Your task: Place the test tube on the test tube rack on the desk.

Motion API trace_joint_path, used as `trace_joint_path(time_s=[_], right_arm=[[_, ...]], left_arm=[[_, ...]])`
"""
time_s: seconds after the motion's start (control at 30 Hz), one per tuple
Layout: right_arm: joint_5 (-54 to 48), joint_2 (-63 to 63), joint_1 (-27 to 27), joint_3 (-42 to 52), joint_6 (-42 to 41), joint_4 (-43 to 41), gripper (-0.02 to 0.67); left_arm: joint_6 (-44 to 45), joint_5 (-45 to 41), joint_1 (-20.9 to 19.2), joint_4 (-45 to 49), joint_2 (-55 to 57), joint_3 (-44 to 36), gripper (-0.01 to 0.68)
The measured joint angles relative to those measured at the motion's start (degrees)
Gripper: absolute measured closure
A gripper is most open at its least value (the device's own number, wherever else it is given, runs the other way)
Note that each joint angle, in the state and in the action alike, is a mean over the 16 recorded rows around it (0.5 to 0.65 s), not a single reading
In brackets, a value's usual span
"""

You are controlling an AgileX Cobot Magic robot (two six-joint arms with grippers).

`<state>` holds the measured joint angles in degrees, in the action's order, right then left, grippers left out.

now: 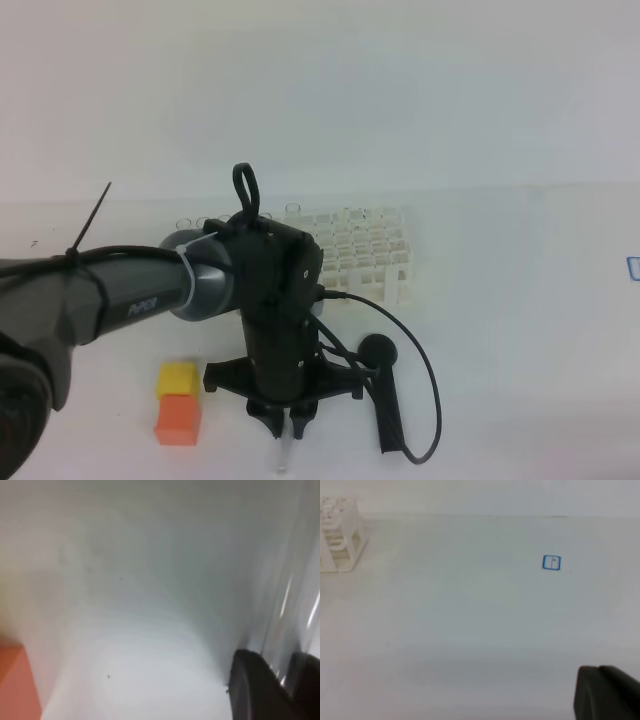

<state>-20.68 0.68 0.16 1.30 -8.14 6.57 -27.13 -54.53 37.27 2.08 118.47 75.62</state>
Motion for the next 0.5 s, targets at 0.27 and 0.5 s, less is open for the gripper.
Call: trace_joint_path(time_s=[0.27,0.5], right_arm=[[0.0,0.0,0.0,0.0,0.0,0.0,0.65],[0.0,0.0,0.0,0.0,0.0,0.0,0.65]], left_arm=[[10.7,4.4,-0.5,1.8,-3.7,-0.9,0.558],[27.0,13.8,-3.7,0.5,-12.1,-1.9,0.56]])
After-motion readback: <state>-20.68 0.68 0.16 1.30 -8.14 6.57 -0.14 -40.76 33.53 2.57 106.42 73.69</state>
